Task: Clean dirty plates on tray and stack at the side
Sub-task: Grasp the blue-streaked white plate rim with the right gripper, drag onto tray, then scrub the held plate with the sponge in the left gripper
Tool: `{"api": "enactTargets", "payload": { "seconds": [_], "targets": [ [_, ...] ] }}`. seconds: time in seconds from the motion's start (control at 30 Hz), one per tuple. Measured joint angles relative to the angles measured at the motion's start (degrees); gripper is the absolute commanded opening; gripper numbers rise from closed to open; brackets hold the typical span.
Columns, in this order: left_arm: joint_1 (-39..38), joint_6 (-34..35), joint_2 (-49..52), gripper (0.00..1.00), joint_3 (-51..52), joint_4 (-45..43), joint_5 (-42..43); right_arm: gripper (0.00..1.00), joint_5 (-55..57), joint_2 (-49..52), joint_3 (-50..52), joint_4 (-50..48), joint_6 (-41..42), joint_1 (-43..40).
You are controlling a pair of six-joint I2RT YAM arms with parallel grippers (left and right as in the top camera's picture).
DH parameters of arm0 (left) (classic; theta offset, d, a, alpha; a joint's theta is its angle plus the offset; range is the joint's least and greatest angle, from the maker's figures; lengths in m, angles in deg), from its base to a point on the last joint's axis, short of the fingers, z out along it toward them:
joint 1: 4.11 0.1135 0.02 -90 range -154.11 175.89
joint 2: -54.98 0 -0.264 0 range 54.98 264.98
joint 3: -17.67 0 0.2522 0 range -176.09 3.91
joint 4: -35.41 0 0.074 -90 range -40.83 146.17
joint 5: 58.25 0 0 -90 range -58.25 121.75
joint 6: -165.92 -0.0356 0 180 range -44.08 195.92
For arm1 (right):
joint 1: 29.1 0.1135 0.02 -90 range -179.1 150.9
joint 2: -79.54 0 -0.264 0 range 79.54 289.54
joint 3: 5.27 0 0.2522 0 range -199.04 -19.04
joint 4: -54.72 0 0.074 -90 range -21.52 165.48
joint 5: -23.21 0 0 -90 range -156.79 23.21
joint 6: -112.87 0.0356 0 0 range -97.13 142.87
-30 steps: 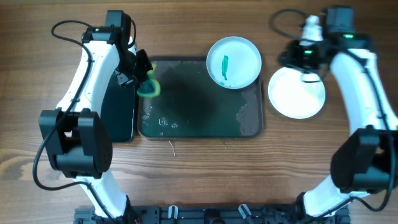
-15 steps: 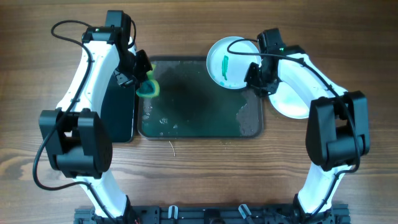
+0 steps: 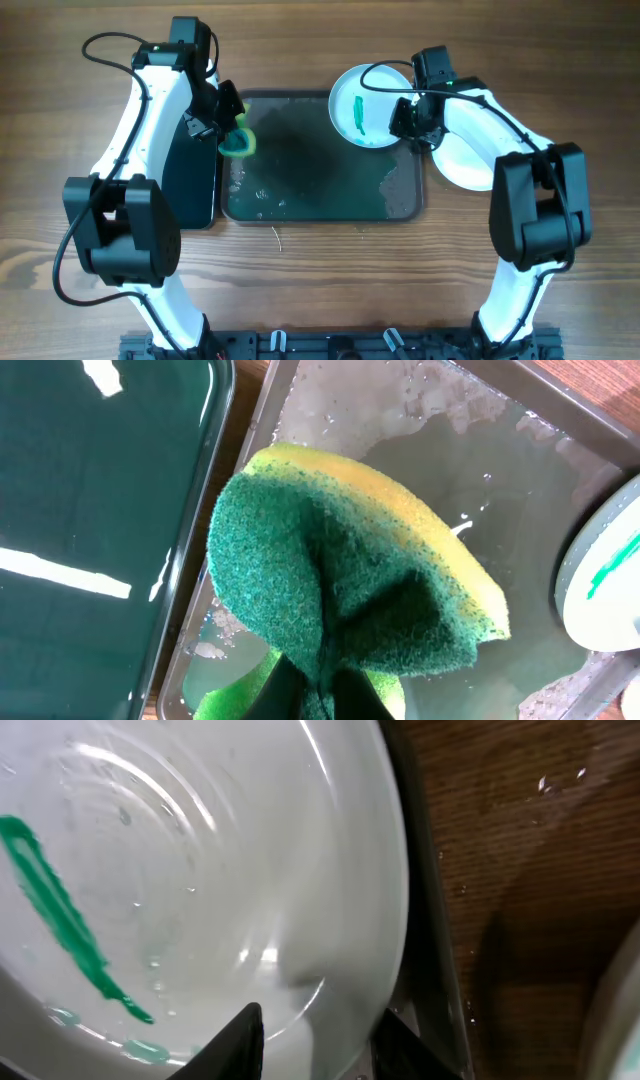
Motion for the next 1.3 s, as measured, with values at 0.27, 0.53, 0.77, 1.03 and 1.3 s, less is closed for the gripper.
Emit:
{"api": "enactTargets", "payload": {
  "seconds": [0.27, 0.53, 0.77, 1.03, 1.3],
  "targets": [
    [0.0, 0.0, 0.0, 0.04, 0.0, 0.0, 0.0, 0.17, -5.9, 1.0, 0.1, 3.8, -6.7, 4.0],
    [0.0, 0.0, 0.0, 0.04, 0.0, 0.0, 0.0, 0.39, -9.7, -0.5, 0.2, 9.1, -9.7, 10.2],
    [0.0, 0.0, 0.0, 0.04, 0.0, 0.0, 0.0, 0.6, -5.7, -1.5, 0.0, 8.6, -19.3, 10.0],
    [-1.2, 0.0, 0.0, 0.04, 0.0, -0.2, 0.0, 0.54, -0.5, -1.4, -1.9, -2.1, -30.9, 10.0],
    [-4.6, 0.0, 0.0, 0.04, 0.0, -0.8, -0.4, 0.06, 0.0, 1.6, -2.0, -4.0, -24.4, 9.7]
  ]
}}
